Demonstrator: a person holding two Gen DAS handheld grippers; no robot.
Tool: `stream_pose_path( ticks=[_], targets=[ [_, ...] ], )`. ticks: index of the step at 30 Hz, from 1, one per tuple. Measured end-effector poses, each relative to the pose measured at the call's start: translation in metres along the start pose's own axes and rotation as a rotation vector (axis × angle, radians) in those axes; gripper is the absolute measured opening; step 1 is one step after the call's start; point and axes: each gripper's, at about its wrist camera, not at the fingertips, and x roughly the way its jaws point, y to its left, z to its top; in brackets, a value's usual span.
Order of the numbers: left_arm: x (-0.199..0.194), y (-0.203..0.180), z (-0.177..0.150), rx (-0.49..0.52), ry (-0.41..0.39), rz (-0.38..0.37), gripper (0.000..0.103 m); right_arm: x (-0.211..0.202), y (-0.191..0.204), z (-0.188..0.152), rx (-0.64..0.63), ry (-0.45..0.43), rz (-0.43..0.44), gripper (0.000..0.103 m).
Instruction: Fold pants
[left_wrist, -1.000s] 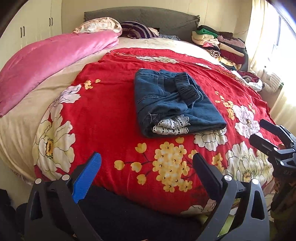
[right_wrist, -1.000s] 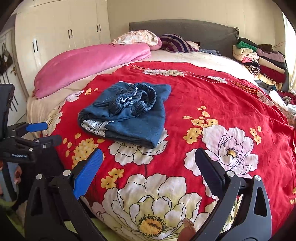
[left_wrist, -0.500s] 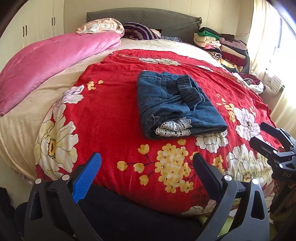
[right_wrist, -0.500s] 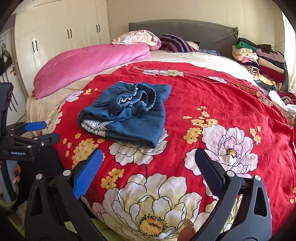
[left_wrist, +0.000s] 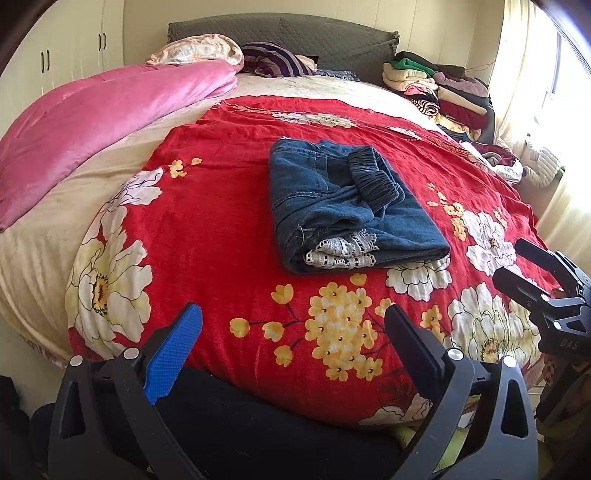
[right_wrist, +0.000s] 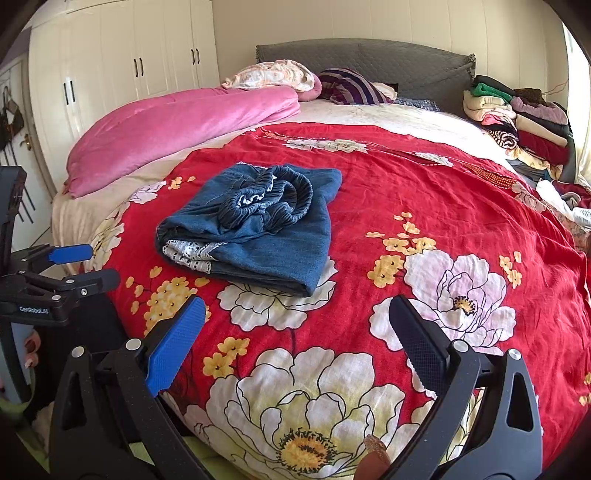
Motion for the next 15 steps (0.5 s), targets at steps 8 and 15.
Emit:
stream_pose_path(
  ticks=[8,15],
  targets=[
    [0.0014,-0.0004,-0.0006,-0.003,0.01,-0.004,0.099,-0.0006,0.0015,0.0016,0.002,-0.004,-0.003,0.094],
    [0.002,-0.0005,-0.0014,-0.004,0.018,-0.016,0.099,-0.0008,0.0009,0.0021,0.0,-0.006,-0.003,0.094]
  ],
)
